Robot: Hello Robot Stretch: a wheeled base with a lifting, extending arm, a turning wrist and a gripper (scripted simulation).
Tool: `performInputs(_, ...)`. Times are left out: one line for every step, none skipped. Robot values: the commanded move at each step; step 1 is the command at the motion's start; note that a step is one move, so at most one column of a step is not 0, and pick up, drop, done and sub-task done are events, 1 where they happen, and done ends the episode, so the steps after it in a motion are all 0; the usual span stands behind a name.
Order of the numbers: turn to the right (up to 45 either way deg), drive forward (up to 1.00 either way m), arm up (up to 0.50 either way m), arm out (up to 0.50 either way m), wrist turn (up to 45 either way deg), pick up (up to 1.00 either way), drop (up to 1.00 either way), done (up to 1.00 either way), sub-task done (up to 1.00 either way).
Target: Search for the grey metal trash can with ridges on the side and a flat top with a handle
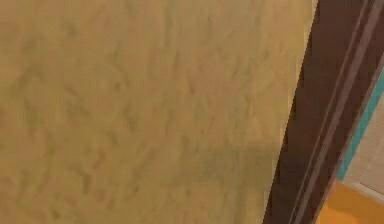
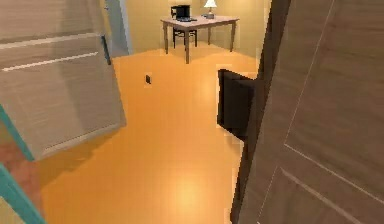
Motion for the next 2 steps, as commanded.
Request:
performInputs(45.0, 0.0, 0.0, 0.0, 0.0, 0.0, 0.0, 0.0, 0.0)
performInputs(45.0, 0.0, 0.0, 0.0, 0.0, 0.0, 0.0, 0.0, 0.0)
